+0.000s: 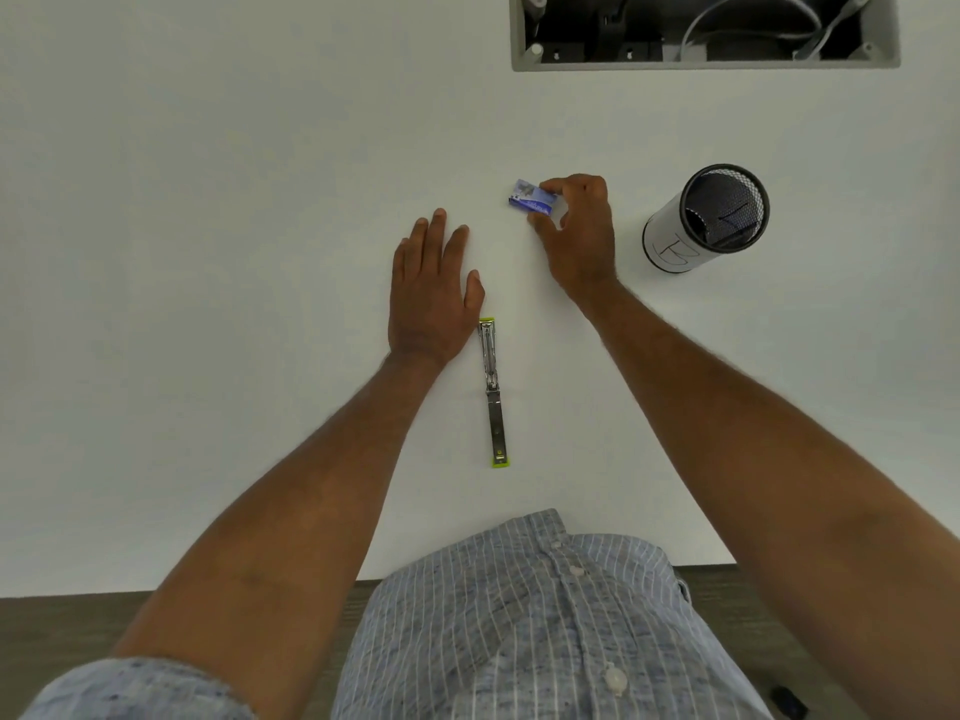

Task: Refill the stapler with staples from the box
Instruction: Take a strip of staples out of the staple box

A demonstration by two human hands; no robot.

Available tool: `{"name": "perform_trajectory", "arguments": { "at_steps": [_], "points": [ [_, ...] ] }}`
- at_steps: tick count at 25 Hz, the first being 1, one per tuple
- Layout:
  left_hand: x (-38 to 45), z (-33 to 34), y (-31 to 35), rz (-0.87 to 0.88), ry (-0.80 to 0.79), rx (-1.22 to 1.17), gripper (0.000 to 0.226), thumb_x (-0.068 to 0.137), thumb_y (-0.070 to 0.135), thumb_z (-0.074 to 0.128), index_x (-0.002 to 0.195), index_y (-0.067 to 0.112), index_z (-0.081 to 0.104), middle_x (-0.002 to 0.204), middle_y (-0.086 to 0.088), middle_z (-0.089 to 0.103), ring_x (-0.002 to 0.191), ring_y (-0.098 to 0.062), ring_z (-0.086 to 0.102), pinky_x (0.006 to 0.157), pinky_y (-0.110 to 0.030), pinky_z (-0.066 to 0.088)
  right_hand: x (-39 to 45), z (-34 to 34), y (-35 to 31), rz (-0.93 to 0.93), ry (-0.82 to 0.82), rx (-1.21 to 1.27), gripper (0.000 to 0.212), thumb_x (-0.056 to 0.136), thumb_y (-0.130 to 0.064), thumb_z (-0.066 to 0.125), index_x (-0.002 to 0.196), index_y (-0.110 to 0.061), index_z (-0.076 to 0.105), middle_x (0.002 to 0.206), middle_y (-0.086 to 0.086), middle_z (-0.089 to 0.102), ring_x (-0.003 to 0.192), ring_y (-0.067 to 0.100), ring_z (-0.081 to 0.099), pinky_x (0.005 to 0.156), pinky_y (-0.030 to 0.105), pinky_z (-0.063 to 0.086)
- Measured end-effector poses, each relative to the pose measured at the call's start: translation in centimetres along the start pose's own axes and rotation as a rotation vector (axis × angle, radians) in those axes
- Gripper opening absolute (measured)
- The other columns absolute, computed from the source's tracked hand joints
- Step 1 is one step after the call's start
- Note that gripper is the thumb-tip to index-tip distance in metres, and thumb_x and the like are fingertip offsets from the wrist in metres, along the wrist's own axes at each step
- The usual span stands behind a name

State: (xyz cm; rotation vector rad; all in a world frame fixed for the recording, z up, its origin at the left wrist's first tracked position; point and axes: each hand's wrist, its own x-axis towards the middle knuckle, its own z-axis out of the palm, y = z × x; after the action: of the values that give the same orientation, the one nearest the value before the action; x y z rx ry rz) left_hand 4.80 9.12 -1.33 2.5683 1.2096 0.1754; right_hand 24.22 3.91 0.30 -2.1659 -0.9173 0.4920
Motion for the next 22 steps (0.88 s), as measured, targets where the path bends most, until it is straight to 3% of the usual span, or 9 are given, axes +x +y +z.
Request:
{"name": "perform_trajectory", "arguments": {
  "at_steps": [4, 7, 10, 13, 17, 22],
  "points": [
    [0.4, -1.2, 0.7, -0.114, -0.074, -0.203, 0.05, 0.099, 0.027, 0.05, 0.148, 0.016, 0.046, 0.165, -0.007, 0.027, 0.154, -0.027, 0.019, 0.125, -0.042, 0.012, -1.4, -0.8, -0.9, 0.209, 0.009, 0.247, 0.023, 0.088, -0.015, 0.071, 0.11, -0.015, 0.068, 0.11, 0.001, 0.067, 0.089, 0.012, 0.062, 0.08, 0.031, 0.053],
    [1.1, -3.8, 3.3, -0.299, -0.064, -0.665, 0.043, 0.101, 0.023, 0.054, 0.143, 0.015, 0.052, 0.16, -0.006, 0.038, 0.148, -0.023, 0.034, 0.121, -0.034, 0.026, -4.8, -1.8, -1.7, 0.33, 0.0, 0.481, 0.028, 0.086, -0.007, 0.073, 0.114, -0.011, 0.067, 0.102, 0.003, 0.073, 0.08, 0.012, 0.065, 0.075, 0.035, 0.056],
    [0.7, -6.3, 6.5, -0.444, -0.136, -1.171, 0.037, 0.104, 0.024, 0.051, 0.14, 0.017, 0.056, 0.144, -0.004, 0.058, 0.13, -0.02, 0.057, 0.109, -0.031, 0.044, -9.1, -3.0, -3.4, 0.352, -0.022, 0.743, 0.038, 0.086, 0.0, 0.074, 0.122, -0.009, 0.065, 0.105, 0.006, 0.073, 0.082, 0.013, 0.07, 0.077, 0.03, 0.058],
    [-1.6, -7.4, 9.1, -0.49, -0.268, -1.602, 0.033, 0.108, 0.015, 0.042, 0.136, 0.008, 0.057, 0.137, -0.015, 0.063, 0.122, -0.029, 0.064, 0.105, -0.038, 0.052, -12.6, -4.3, -5.0, 0.331, -0.045, 0.86, 0.047, 0.085, -0.001, 0.075, 0.127, -0.022, 0.069, 0.117, -0.005, 0.075, 0.102, 0.011, 0.072, 0.087, 0.028, 0.06],
    [-4.0, -7.5, 10.3, -0.468, -0.285, -1.778, 0.038, 0.108, 0.015, 0.039, 0.141, 0.0, 0.052, 0.139, -0.018, 0.06, 0.124, -0.027, 0.063, 0.104, -0.034, 0.052, -15.4, -6.2, -5.3, 0.295, -0.121, 0.909, 0.051, 0.092, -0.003, 0.069, 0.14, -0.018, 0.062, 0.129, -0.003, 0.072, 0.12, 0.013, 0.067, 0.107, 0.035, 0.052],
    [-5.4, -9.4, 11.1, -0.4, -0.301, -1.765, 0.037, 0.109, 0.018, 0.039, 0.14, 0.004, 0.053, 0.134, -0.011, 0.065, 0.12, -0.022, 0.065, 0.103, -0.031, 0.052, -17.6, -8.1, -5.4, 0.271, -0.196, 1.088, 0.051, 0.098, -0.005, 0.063, 0.148, -0.012, 0.052, 0.141, 0.005, 0.064, 0.132, 0.023, 0.06, 0.113, 0.042, 0.047]
  ]
}}
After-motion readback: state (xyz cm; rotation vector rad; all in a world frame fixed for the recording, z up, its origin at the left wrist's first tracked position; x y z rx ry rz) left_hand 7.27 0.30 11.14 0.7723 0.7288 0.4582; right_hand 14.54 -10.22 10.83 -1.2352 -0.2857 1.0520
